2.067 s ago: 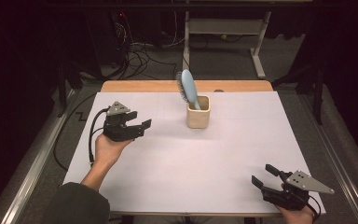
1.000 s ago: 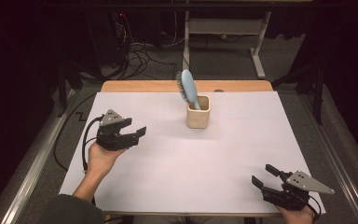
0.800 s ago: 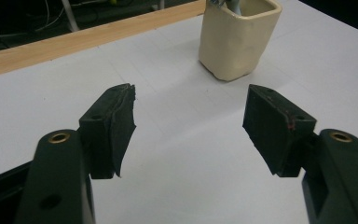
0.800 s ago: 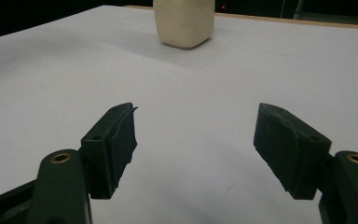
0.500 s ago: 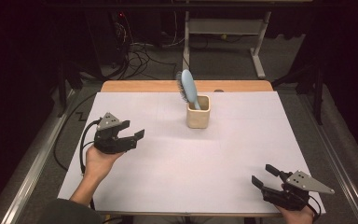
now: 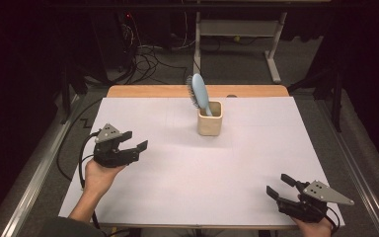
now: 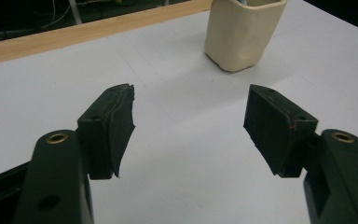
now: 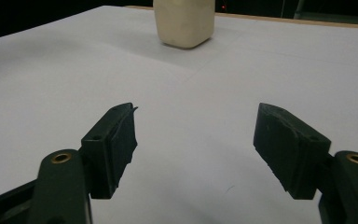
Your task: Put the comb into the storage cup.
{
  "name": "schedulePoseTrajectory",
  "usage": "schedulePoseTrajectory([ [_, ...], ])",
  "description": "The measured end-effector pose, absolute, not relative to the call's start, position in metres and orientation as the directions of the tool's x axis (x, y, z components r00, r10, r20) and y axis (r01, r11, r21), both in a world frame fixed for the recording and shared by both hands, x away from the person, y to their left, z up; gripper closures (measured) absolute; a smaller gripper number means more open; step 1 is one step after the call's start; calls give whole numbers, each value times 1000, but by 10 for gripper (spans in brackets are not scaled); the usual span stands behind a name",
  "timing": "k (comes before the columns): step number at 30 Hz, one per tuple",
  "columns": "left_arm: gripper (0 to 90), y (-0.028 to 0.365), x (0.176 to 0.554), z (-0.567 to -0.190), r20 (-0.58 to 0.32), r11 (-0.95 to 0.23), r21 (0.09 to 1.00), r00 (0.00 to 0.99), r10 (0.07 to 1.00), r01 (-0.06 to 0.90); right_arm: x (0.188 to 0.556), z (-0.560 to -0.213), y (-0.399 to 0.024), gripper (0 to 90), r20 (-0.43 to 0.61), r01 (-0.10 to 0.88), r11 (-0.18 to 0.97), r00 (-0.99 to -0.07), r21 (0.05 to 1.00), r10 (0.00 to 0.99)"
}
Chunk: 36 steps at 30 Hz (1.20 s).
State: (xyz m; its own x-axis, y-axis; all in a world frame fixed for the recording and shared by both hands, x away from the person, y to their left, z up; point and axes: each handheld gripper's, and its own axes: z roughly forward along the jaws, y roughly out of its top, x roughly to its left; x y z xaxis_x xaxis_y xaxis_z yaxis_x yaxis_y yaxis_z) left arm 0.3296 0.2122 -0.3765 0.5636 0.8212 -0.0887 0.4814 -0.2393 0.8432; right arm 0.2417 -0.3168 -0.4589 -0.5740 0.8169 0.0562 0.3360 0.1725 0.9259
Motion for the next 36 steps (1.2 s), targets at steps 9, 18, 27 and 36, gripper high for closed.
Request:
schedulePoseTrajectory([
  [9, 336, 219, 324, -380, -94, -229, 844, 553, 828, 486, 242, -459, -317, 304, 57, 336, 172, -574, 926, 817],
  [18, 335, 221, 319, -382, -88, -230, 845, 550, 831, 483, 242, -459, -317, 304, 57, 335, 172, -575, 926, 816],
  [27, 332, 226, 313, -384, -88, -221, 848, 541, 836, 481, 242, -459, -317, 304, 57, 335, 171, -575, 926, 816],
  [36, 331, 229, 306, -387, -94, -212, 851, 535, 840, 481, 242, -459, -317, 304, 58, 334, 170, -576, 927, 816],
])
